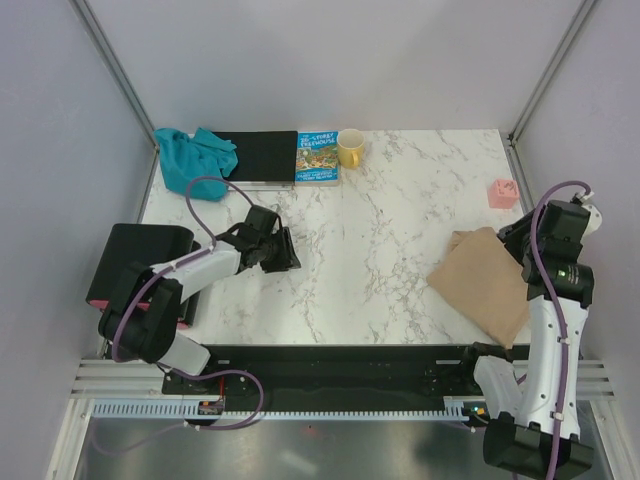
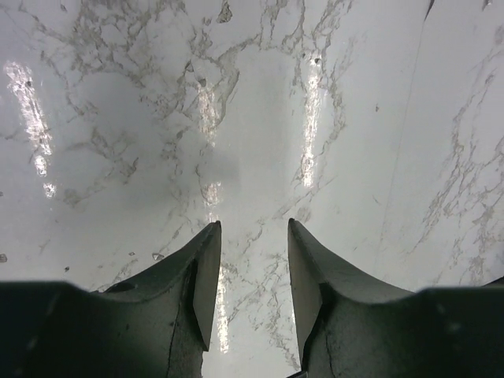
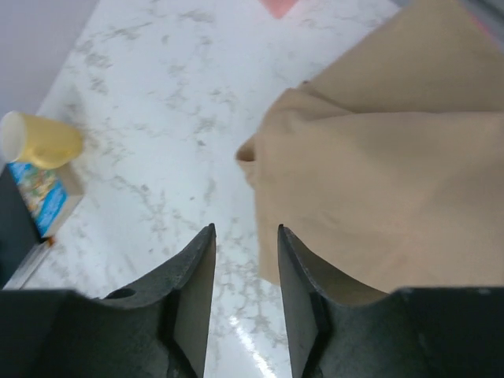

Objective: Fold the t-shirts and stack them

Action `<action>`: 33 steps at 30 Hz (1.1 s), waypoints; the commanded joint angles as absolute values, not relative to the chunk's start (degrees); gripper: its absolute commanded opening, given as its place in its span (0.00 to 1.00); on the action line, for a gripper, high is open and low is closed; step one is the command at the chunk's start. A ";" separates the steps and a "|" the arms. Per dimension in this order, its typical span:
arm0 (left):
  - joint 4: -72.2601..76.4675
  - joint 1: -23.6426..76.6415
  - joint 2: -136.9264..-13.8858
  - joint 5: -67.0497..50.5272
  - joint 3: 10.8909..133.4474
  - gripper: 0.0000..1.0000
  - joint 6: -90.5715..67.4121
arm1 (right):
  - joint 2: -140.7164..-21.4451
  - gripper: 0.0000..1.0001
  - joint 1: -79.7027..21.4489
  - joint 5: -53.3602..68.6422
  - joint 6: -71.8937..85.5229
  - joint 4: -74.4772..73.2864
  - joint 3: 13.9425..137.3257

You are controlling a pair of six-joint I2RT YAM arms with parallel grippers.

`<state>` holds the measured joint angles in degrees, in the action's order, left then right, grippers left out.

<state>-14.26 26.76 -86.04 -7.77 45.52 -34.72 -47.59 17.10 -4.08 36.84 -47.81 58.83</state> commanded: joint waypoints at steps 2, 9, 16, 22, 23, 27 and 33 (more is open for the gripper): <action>-15.91 27.16 -81.13 -5.36 46.49 0.47 -36.56 | -50.52 0.41 15.39 13.96 34.38 -35.96 57.83; -16.79 27.16 -79.28 -4.57 46.67 0.48 -36.83 | -56.59 0.43 0.81 13.01 30.32 -30.77 58.71; -17.75 27.25 -80.07 -3.96 48.25 0.48 -36.04 | -66.69 0.45 -19.65 6.24 29.01 -25.50 61.70; -18.46 27.16 -80.16 -3.78 49.66 0.48 -34.89 | -79.62 0.47 -28.64 4.05 26.63 -21.46 62.85; -18.54 27.25 -79.72 -3.17 49.66 0.48 -34.89 | -80.15 0.47 -29.87 3.78 26.72 -19.36 62.06; -19.16 27.16 -79.02 -3.34 49.66 0.49 -34.72 | -81.73 0.46 -30.32 4.66 26.19 -18.02 62.23; -19.69 27.68 -79.10 -2.46 48.34 0.47 -34.89 | -83.49 0.46 -31.46 11.94 29.53 -9.77 56.61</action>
